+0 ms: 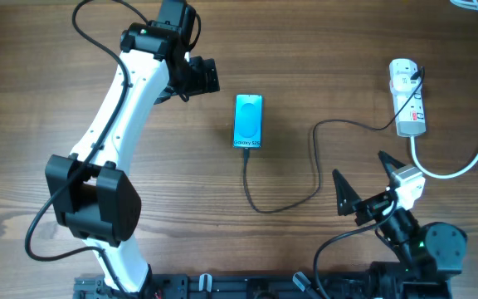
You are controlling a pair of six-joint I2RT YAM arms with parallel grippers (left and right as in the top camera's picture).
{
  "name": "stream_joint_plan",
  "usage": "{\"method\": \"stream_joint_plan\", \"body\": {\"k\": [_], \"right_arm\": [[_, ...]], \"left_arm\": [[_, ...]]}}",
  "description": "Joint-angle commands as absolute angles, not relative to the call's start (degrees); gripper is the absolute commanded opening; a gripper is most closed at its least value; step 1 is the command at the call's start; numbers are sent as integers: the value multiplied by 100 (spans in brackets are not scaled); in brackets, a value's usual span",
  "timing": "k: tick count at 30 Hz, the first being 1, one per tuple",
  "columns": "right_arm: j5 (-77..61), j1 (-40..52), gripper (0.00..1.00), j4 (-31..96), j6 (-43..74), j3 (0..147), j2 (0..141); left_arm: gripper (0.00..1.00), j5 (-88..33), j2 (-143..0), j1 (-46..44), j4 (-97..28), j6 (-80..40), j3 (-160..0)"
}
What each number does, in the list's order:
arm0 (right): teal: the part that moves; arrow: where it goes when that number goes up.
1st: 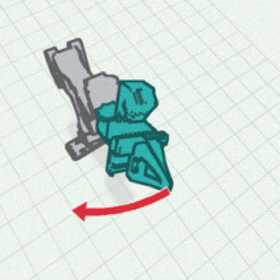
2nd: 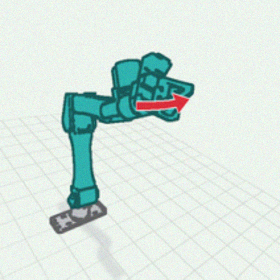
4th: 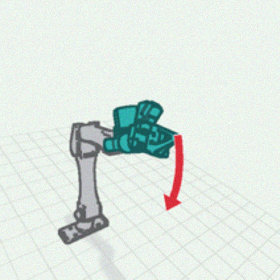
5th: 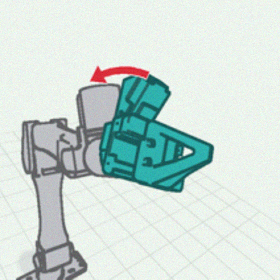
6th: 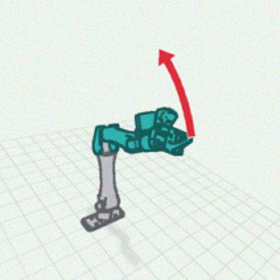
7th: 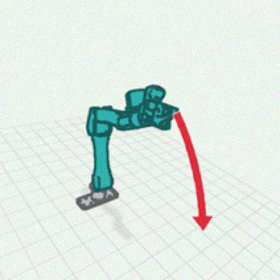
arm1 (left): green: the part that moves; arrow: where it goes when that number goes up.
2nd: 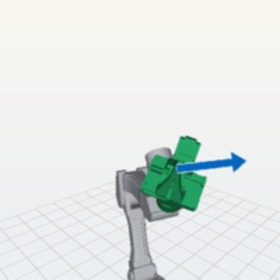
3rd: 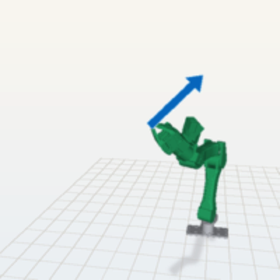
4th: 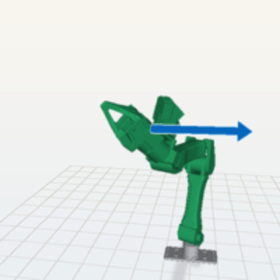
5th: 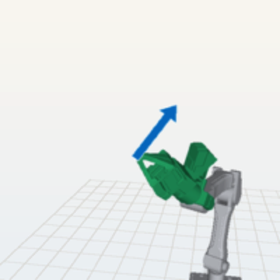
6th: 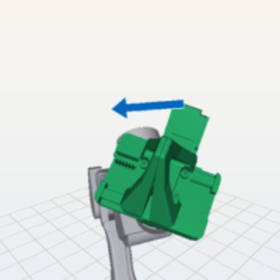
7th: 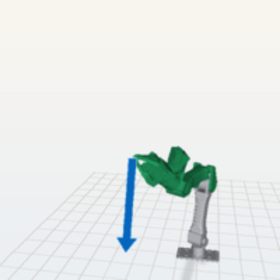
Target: Plug charger to phone and switch on socket
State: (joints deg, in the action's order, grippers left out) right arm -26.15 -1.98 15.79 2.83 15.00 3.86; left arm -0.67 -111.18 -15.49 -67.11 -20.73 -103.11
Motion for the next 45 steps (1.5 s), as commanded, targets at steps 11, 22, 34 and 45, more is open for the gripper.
{"method": "stream_joint_plan", "body": {"k": [11, 22, 34, 45], "right_arm": [[-1586, 207, 100, 174, 705, 351, 19], [-939, 202, 100, -64, 167, 27, 19], [-548, 202, 100, 10, -403, 32, 19], [-427, 202, 100, 25, -123, 36, 19]], "left_arm": [[100, 10, -11155, -1562, -6709, -2147, -10302], [100, 10, -11155, -1562, -6709, -2147, -10302], [100, 10, -11155, -1562, -6709, -2147, -10302], [100, 10, -11155, -1562, -6709, -2147, -10302]]}}
